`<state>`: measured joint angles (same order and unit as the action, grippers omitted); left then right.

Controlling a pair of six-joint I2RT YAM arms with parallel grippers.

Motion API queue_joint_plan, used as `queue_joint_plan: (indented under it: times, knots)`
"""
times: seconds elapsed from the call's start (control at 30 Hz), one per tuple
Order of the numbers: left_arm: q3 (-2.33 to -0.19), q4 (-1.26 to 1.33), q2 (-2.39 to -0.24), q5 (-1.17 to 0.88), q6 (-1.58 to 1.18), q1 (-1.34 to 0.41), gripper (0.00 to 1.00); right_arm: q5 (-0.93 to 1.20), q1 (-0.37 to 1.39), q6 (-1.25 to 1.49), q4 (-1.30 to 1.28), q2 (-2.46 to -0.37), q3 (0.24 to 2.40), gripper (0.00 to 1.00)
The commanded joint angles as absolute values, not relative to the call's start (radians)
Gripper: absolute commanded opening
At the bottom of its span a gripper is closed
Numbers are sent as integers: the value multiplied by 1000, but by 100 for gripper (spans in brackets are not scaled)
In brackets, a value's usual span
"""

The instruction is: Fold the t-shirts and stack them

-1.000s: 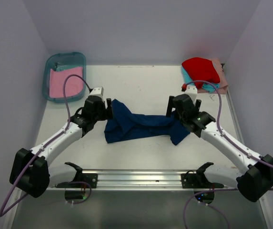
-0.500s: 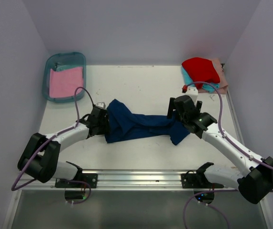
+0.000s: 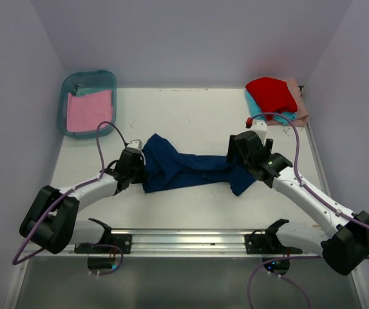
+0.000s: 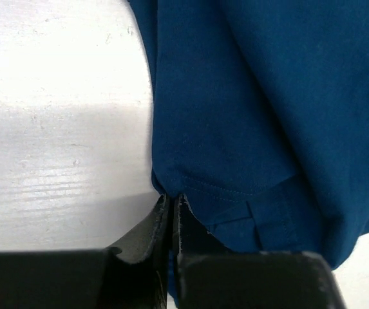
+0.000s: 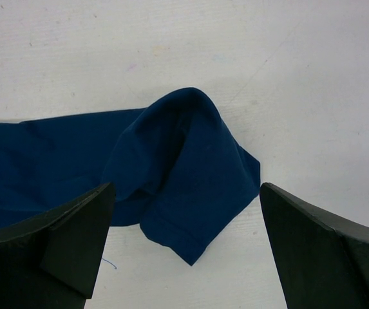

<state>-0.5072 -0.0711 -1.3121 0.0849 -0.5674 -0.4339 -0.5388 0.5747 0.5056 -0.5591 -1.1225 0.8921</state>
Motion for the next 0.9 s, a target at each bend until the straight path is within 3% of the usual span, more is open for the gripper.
queue_joint_plan:
  times: [0.0, 0.27, 0.4, 0.53, 0.87]
  knots:
    - [-495, 28, -1309, 89, -574, -431, 1, -548, 569, 506, -558, -1095, 888, 99]
    - [-511, 3, -1206, 152, -546, -431, 0, -532, 569, 502, -545, -1098, 881, 99]
    - [-520, -61, -1175, 187, -526, -433, 31, -523, 569, 503, -537, -1108, 879, 99]
    - [-523, -51, -1225, 216, -512, -433, 49, -518, 569, 505, -535, -1112, 879, 99]
    - [-519, 69, -1344, 173, -515, -433, 48, -532, 569, 502, -546, -1092, 874, 99]
